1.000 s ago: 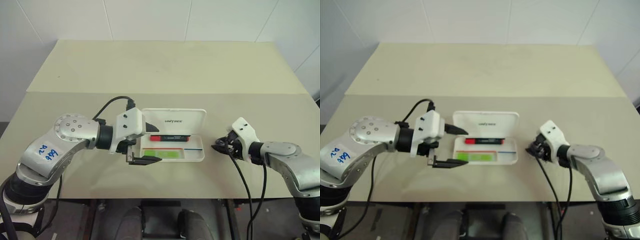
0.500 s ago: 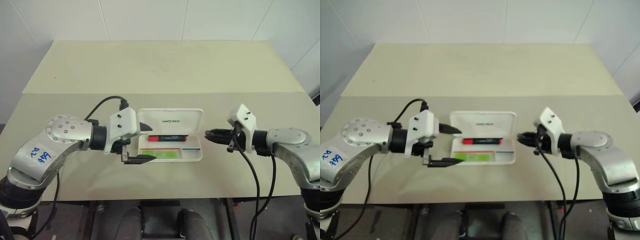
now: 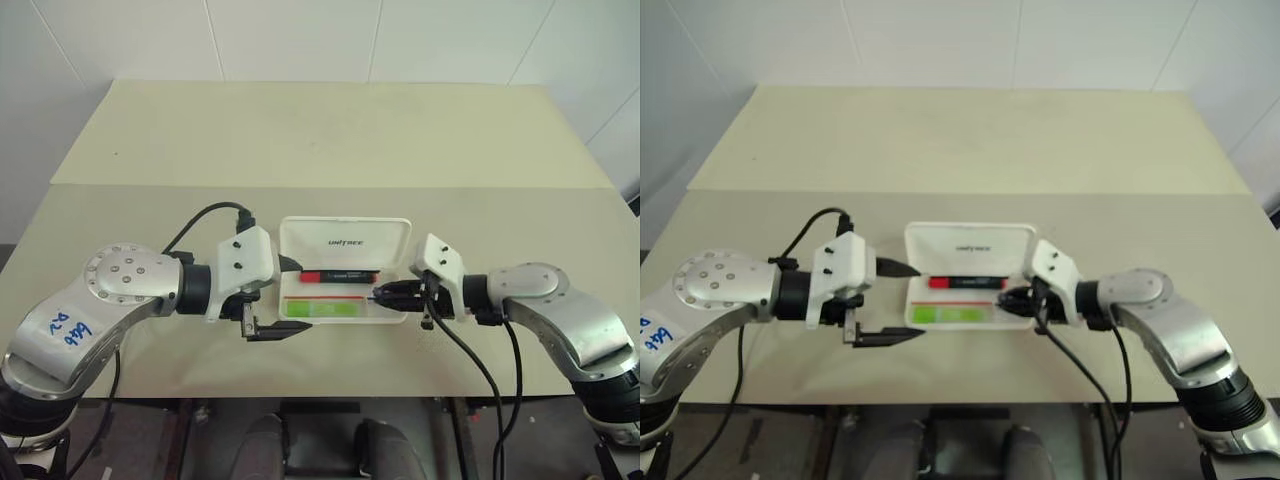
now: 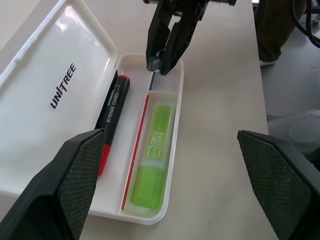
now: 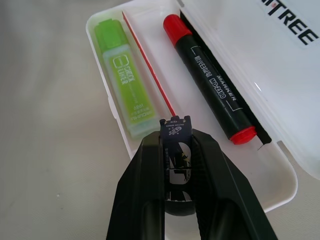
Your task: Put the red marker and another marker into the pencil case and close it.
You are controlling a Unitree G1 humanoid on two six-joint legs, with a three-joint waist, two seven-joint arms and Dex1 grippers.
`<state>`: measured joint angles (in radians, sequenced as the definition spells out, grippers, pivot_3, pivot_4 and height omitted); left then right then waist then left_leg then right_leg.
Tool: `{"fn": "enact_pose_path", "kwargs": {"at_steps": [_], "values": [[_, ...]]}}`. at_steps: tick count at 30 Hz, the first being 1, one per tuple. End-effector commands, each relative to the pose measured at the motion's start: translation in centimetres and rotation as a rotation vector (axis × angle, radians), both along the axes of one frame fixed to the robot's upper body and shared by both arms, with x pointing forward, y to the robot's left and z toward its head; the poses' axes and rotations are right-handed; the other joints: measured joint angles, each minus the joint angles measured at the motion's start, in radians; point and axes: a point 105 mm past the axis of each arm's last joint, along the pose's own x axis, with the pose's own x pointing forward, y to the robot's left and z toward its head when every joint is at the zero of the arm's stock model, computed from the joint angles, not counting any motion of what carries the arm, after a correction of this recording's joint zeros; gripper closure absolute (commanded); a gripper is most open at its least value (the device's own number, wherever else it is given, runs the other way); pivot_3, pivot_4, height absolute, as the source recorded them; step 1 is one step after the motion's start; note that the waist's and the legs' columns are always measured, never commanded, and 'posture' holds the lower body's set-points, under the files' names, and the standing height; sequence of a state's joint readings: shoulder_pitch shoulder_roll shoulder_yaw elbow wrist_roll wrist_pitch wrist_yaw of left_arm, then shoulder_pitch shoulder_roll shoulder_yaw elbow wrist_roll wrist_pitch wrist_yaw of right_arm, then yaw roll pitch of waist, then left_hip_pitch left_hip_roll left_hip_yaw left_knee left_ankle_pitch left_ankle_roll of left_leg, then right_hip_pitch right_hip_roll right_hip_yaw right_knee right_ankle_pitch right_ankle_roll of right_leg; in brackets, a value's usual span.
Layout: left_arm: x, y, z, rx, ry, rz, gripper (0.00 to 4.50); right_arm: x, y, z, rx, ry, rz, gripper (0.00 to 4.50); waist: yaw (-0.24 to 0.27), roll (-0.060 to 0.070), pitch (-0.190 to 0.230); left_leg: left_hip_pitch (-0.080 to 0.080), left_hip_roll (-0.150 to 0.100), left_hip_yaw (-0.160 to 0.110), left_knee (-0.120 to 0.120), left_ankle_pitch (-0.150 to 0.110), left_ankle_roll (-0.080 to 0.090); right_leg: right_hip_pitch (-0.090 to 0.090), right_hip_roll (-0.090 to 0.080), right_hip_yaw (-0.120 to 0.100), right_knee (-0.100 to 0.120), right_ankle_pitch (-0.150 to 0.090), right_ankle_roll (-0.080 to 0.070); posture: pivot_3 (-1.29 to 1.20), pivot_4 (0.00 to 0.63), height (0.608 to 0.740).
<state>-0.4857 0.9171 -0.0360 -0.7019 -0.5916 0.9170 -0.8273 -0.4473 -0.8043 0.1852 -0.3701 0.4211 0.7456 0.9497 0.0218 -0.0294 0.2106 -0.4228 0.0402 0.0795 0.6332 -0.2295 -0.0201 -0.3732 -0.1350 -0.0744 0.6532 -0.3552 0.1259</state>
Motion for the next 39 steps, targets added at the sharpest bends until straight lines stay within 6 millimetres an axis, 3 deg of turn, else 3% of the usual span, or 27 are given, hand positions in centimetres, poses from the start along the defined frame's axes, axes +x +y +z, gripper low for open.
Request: {"fn": "enact_pose_path", "kwargs": {"at_steps": [1, 2, 12, 14, 16, 21, 24, 27, 31, 34, 37, 39], "values": [[-0.4, 0.3, 0.6, 0.002, -0.035, 0.012, 0.0, -0.1, 0.2, 0.5, -0.015, -0.034, 0.045, 4.12, 0.0, 0.0, 0.0, 0.0, 0.0, 0.0, 0.0, 0.0, 0.0, 0.0, 0.0, 0.0, 0.0, 0.0, 0.0, 0.0, 0.15, 0.74], [-0.4, 0.3, 0.6, 0.002, -0.035, 0.013, 0.0, -0.1, 0.2, 0.4, -0.021, -0.032, 0.049, 4.12, 0.0, 0.0, 0.0, 0.0, 0.0, 0.0, 0.0, 0.0, 0.0, 0.0, 0.0, 0.0, 0.0, 0.0, 0.0, 0.0, 0.15, 0.74], [-0.4, 0.2, 0.7, -0.014, -0.032, 0.011, 0.0, -0.5, 0.0, 0.1, -0.039, -0.022, 0.071, 0.56, 0.0, 0.0, 0.0, 0.0, 0.0, 0.0, 0.0, 0.0, 0.0, 0.0, 0.0, 0.0, 0.0, 0.0, 0.0, 0.0, 0.15, 0.74], [-0.4, 0.3, 0.8, -0.026, -0.03, 0.005, 0.0, -0.7, -0.5, 0.2, -0.042, -0.015, 0.074, 0.03, 0.0, 0.0, 0.0, 0.0, 0.0, 0.0, 0.0, 0.0, 0.0, 0.0, 0.0, 0.0, 0.0, 0.0, 0.0, 0.0, 0.15, 0.74], [-0.4, 0.4, 0.9, -0.036, -0.031, 0.0, 0.0, -1.1, -0.9, 0.5, -0.032, -0.006, 0.085, 0.03, 0.0, 0.0, 0.0, 0.0, 0.0, 0.0, 0.0, 0.0, 0.0, 0.0, 0.0, 0.0, 0.0, 0.0, 0.0, 0.0, 0.15, 0.74], [-0.5, 0.6, 1.9, -0.072, -0.046, -0.039, 0.0, -2.8, -4.0, 4.7, 0.204, 0.009, 0.158, 0.03, 0.003, 0.0, 0.0, 0.0, 0.0, 0.0, 0.0, -0.001, 0.001, 0.0, 0.0, 0.0, -0.001, 0.0, 0.0, 0.0, 0.15, 0.74], [-0.1, 1.6, 2.5, -0.079, -0.063, -0.029, 0.0, -2.5, -6.7, 5.9, 0.279, -0.008, 0.091, 0.03, 0.002, 0.0, 0.0, 0.001, 0.001, 0.0, 0.001, -0.001, 0.001, 0.002, 0.0, 0.0, -0.002, 0.0, 0.0, 0.0, 0.15, 0.74], [0.4, 3.1, 3.8, -0.105, -0.092, 0.006, 0.0, -2.5, -8.1, 6.9, 0.316, -0.035, 0.058, 0.03, 0.0, 0.0, 0.0, 0.001, 0.003, 0.0, 0.001, -0.001, 0.0, 0.002, 0.002, -0.001, -0.003, 0.0, -0.001, 0.0, 0.15, 0.74], [1.8, 6.6, 5.7, -0.123, -0.121, 0.115, 0.0, -3.1, -8.1, 9.1, 0.387, -0.078, 0.094, 0.03, -0.01, 0.0, 0.0, 0.001, 0.004, 0.002, 0.0, -0.001, 0.0, 0.0, 0.003, 0.0, -0.002, 0.0, -0.001, 0.0, 0.15, 0.74], [3.3, 8.3, 6.3, -0.183, -0.108, 0.18, 0.0, -3.8, -7.7, 9.4, 0.389, -0.068, 0.125, 0.03, -0.011, 0.0, 0.0, 0.001, 0.004, 0.002, 0.0, -0.001, 0.0, 0.0, 0.003, 0.001, -0.002, 0.0, -0.001, 0.0, 0.15, 0.74], [4.7, 9.1, 5.5, -0.2, -0.078, 0.205, 0.59, -4.1, -7.2, 10.4, 0.385, -0.103, 0.153, 0.0, -0.008, 0.0, 0.0, 0.001, 0.004, 0.002, 0.001, -0.001, 0.0, 0.0, 0.003, 0.001, -0.002, 0.001, -0.001, 0.0, 0.15, 0.74], [5.9, 9.6, 4.8, -0.208, -0.061, 0.218, 1.24, -4.6, -6.4, 11.5, 0.4, -0.131, 0.195, 0.0, -0.005, 0.0, 0.0, 0.001, 0.004, 0.003, 0.001, -0.002, 0.0, 0.0, 0.003, 0.001, -0.002, 0.001, -0.001, 0.0, 0.15, 0.74]]}}
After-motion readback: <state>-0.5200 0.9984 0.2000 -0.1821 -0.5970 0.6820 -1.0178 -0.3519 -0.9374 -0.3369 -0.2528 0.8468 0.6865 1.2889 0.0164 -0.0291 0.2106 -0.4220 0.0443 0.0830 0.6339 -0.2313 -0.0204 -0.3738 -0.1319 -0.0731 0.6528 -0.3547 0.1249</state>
